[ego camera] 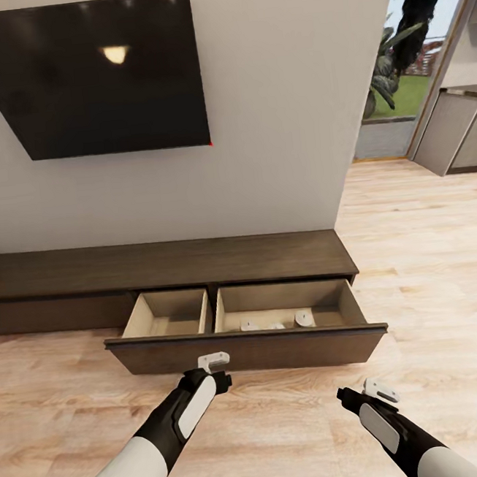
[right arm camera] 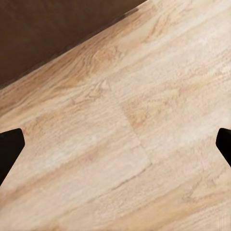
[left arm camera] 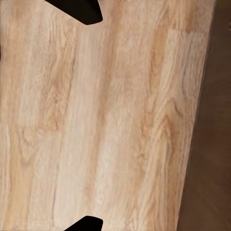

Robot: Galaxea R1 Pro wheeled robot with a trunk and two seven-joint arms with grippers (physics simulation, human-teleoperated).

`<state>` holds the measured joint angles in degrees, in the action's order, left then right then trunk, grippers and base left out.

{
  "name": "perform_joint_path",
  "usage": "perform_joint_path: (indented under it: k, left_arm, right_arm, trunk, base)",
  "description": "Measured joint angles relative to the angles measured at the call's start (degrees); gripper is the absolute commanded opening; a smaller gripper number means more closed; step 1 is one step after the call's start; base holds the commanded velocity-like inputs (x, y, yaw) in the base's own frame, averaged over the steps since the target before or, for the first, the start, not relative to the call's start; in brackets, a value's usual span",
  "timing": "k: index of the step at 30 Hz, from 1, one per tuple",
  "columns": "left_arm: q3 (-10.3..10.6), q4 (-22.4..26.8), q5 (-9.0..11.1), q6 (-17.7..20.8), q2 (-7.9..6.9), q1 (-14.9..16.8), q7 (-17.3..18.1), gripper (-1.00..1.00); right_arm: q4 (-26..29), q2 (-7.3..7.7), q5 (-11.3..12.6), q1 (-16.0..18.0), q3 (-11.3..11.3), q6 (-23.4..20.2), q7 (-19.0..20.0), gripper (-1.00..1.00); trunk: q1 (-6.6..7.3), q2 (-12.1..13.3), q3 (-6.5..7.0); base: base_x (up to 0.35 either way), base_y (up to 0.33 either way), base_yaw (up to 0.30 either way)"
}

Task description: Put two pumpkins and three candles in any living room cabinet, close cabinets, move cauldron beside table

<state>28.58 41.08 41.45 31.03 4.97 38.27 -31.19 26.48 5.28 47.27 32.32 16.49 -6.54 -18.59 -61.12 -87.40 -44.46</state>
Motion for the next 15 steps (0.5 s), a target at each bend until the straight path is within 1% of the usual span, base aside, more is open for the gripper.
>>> perform_joint_path:
  k: [5,7,9,11,12,13,14,15]
  left_arm:
    - [2.48,-0.03,-0.11,-1.33,0.1,0.0,0.0,1.0]
    - [3.82,-0.03,-0.18,-2.06,0.09,-0.01,0.0,1.0]
    - [5.11,-0.11,-0.2,-3.53,0.07,-0.01,-0.01,1.0]
    - [6.16,-0.44,-0.18,-6.07,0.02,-0.06,-0.03,1.0]
    - [6.6,-0.58,-0.15,-7.57,-0.01,-0.1,-0.04,1.0]
    - [7.04,-0.68,-0.07,-9.03,-0.05,-0.13,-0.04,1.0]
    - [7.7,-0.85,0.01,-10.81,-0.13,-0.2,-0.03,1.0]
    - [7.98,-0.94,0.03,-11.36,-0.16,-0.21,-0.04,1.0]
  right_arm:
    - [0.08,0.0,-0.04,0.0,0.12,1.59,0.01,1.0]
    - [0.13,0.0,-0.05,0.01,0.2,2.16,0.05,1.0]
    - [0.15,0.04,-0.08,0.01,0.29,2.82,0.08,1.0]
    - [0.17,0.07,-0.36,0.0,0.34,3.32,0.1,1.0]
    - [0.17,0.07,-1.06,0.01,0.39,3.47,0.1,1.0]
    - [0.17,0.08,-2.35,0.01,0.64,3.64,0.11,1.0]
    - [0.18,0.08,-5.17,0.03,1.46,4.15,0.06,1.0]
    - [0.19,0.07,-6.36,0.03,1.83,4.43,0.03,1.0]
  trunk:
    - [-1.1,-2.01,-0.9]
    - [-1.54,-2.81,-1.26]
    - [-1.98,-3.61,-1.62]
    - [-2.42,-4.41,-1.98]
    - [-2.64,-4.81,-2.16]
    - [-2.86,-5.22,-2.33]
    - [-3.08,-5.62,-2.51]
    - [-3.3,-6.02,-2.69]
  base:
    - [0.0,0.0,0.0]
    - [0.0,0.0,0.0]
    - [0.0,0.0,0.0]
    - [0.0,0.0,0.0]
    - [0.0,0.0,0.0]
    - [0.0,0.0,0.0]
    - [0.0,0.0,0.0]
    - [0.0,0.0,0.0]
